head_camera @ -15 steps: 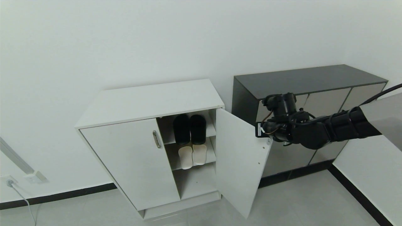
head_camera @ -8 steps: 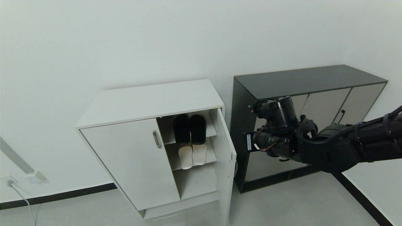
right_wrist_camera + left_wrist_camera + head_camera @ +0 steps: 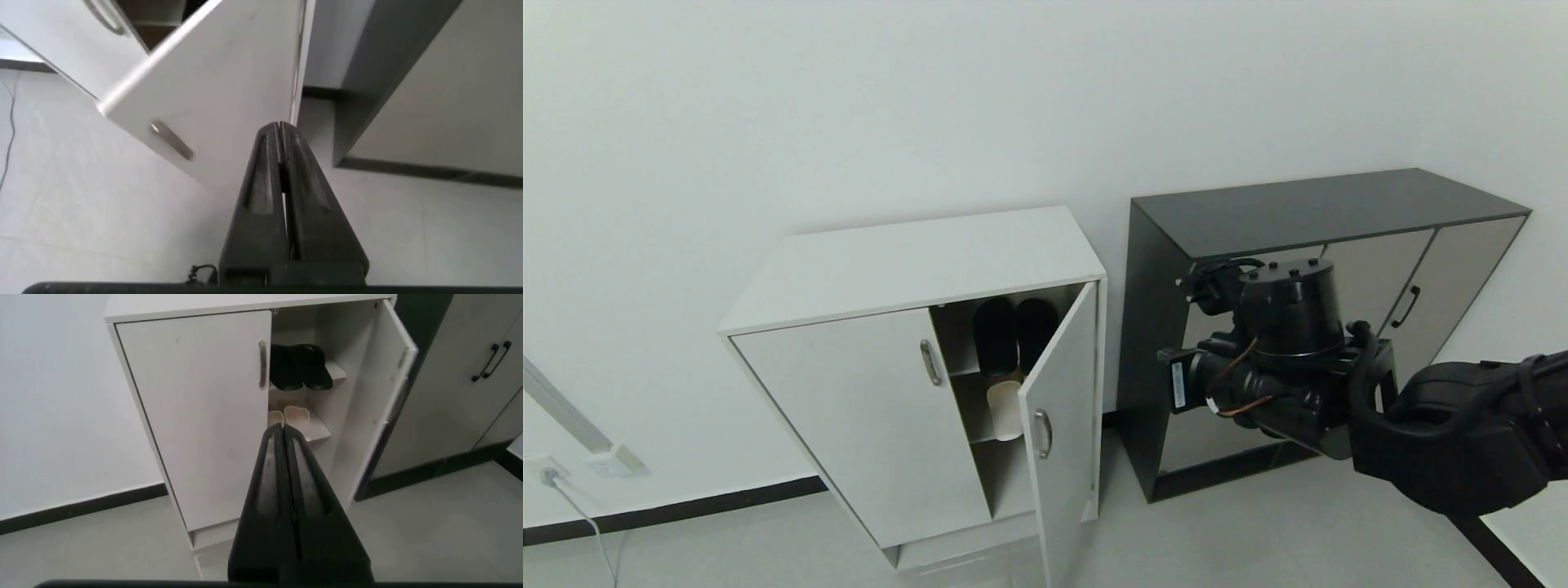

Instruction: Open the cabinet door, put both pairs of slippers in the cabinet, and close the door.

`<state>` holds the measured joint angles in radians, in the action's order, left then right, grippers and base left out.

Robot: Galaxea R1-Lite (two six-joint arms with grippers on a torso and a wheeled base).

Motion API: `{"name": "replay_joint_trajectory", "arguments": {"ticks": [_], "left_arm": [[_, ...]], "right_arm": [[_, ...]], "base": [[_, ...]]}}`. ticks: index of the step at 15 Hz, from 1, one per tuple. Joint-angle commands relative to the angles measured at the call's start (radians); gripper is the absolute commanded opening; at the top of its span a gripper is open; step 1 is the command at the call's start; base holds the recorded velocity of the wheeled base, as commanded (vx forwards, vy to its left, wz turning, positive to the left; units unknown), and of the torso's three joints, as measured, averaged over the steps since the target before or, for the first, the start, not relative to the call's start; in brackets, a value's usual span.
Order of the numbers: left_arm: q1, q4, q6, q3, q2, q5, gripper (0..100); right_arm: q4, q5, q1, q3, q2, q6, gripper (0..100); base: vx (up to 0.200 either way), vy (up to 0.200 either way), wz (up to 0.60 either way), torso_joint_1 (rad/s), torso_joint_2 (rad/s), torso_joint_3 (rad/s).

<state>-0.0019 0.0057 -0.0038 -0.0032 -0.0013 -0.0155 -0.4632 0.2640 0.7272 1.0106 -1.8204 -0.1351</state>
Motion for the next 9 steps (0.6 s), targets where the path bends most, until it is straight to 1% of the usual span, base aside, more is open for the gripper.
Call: {"name": "replay_joint_trajectory", "arguments": {"ticks": [1,3,5,8,9], "left_arm": [[-0.001,0.0,-0.001,0.0,0.001,0.0,0],[0.0,0.0,-0.001,0.0,0.001,0.0,0],[-0.001,0.0,-0.002,0.0,0.001,0.003,0],[0.0,0.0,-0.002,0.0,0.001,0.003,0],[0.0,0.0,-0.002,0.0,0.001,0.003,0]], "right_arm": [[-0.005,0.0,0.009,-0.023,0.004,0.011,0],[-0.005,-0.003,0.012,-0.035,0.006,0.014,0],[-0.008,-0.031,0.024,-0.063,0.01,0.014,0],[-0.022,-0.051,0.031,-0.067,0.007,0.014,0],[-0.023,-0.074,0.031,-0.08,0.009,0.014,0]], "base": [[0.0,0.0,0.0,0.0,0.0,0.0],[0.0,0.0,0.0,0.0,0.0,0.0],[0.0,0.0,0.6,0.005,0.0,0.0],[0.0,0.0,0.6,0.001,0.0,0.004],[0.0,0.0,0.6,0.012,0.01,-0.002]]}}
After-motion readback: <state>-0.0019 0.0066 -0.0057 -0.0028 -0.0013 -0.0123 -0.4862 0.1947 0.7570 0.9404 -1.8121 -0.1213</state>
